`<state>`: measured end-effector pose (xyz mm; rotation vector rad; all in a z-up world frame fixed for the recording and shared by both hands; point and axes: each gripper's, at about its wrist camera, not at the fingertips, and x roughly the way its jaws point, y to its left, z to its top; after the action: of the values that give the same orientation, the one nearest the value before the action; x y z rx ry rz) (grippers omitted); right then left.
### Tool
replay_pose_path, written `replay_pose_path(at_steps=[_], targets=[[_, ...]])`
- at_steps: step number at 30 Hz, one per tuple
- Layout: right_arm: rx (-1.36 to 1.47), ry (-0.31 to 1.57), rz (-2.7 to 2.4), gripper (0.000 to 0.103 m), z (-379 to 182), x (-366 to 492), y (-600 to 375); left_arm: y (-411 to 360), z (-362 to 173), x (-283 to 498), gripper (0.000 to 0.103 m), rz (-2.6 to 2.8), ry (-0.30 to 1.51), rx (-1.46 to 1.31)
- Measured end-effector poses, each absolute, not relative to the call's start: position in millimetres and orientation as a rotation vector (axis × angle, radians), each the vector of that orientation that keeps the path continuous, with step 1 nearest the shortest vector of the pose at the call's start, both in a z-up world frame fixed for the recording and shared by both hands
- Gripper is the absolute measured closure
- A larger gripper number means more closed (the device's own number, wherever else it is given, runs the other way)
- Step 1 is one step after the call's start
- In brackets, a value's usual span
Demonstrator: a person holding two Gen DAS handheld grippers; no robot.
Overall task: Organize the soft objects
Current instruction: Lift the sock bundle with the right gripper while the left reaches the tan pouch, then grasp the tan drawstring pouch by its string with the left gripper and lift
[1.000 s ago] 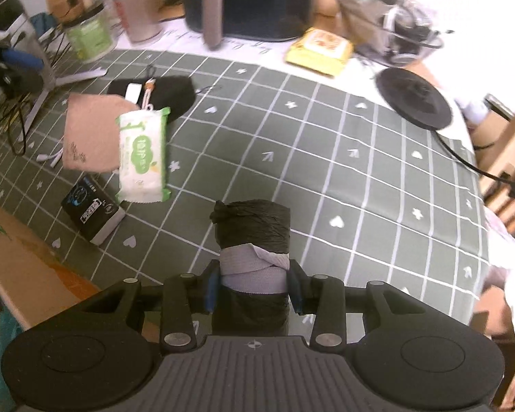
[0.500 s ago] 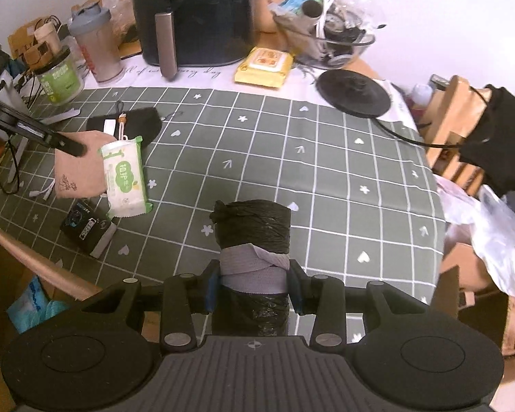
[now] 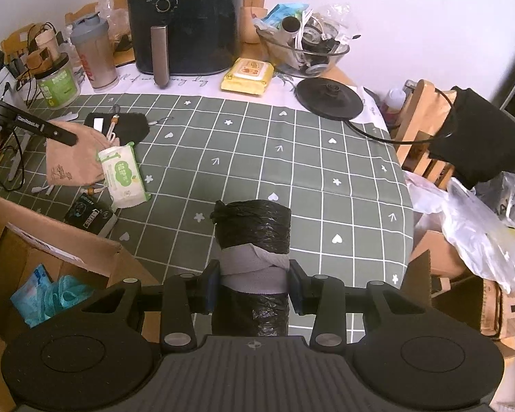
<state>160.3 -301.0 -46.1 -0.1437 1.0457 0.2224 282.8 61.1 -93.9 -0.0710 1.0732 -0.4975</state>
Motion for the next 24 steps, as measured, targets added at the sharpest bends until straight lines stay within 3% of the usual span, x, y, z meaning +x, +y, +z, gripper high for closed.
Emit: replay_pose_path(at_steps=[24], targets=[[-0.032, 0.975, 0.426, 0.06, -10.9, 162.3, -293.7, 53.9, 12.1, 221.8, 0.1, -0.426, 0.877, -0.046]])
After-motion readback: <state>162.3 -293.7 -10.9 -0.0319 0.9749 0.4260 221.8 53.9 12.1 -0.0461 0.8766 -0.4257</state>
